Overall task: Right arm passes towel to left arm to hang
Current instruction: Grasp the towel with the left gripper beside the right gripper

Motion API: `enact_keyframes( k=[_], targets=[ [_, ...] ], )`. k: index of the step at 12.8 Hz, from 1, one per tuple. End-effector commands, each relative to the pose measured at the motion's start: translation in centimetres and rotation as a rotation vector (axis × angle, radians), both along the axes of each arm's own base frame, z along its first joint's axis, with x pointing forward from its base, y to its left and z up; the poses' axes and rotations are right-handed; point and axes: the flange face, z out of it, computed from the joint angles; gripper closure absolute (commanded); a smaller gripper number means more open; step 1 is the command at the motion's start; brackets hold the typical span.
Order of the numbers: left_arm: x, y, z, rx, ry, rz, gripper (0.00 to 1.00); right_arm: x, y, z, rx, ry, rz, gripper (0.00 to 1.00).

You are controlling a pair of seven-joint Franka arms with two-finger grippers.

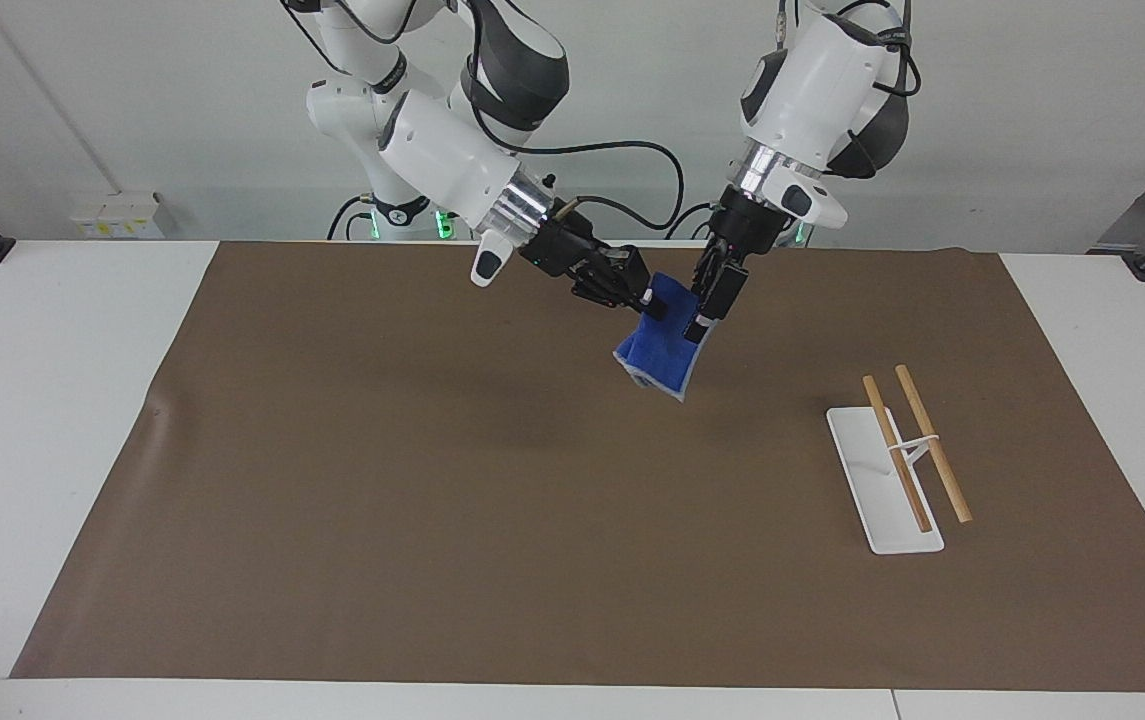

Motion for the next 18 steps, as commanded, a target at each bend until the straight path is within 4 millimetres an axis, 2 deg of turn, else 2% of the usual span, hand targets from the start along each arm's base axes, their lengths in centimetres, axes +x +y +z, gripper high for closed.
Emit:
enact_keyframes(
  k=[1,7,8,10,13,14,17,18],
  targets=[
    [0.2,1.1,-0.1,0.017,-0.026,-0.028,0.17,0.2,0.0,0.2,0.010,0.005,-0.007,1.00],
    [0.3,1.1,0.1,0.014,-0.028,-0.026,0.17,-0.1,-0.1,0.3,0.003,-0.001,-0.002,1.00],
    [0.0,1.0,0.0,0.015,-0.022,-0.023,0.21,-0.2,-0.1,0.2,0.001,0.000,-0.002,1.00],
    [-0.1,1.0,-0.3,0.020,-0.016,-0.027,0.35,-0.2,-0.1,0.2,0.001,0.002,-0.003,1.00],
    [-0.1,1.1,-0.5,0.028,0.001,-0.035,0.64,-0.2,-0.1,0.2,0.000,0.002,-0.003,1.00],
    [0.1,1.5,-0.6,0.034,0.000,-0.036,0.78,-0.2,-0.1,0.2,0.001,0.004,-0.003,1.00],
    [0.3,2.1,-0.6,0.062,-0.027,-0.086,1.00,-0.4,-0.1,0.0,-0.002,0.007,-0.003,1.00],
    [0.4,2.3,-1.0,0.076,-0.027,-0.108,1.00,-0.4,-0.1,0.1,-0.003,0.006,-0.001,1.00]
  ],
)
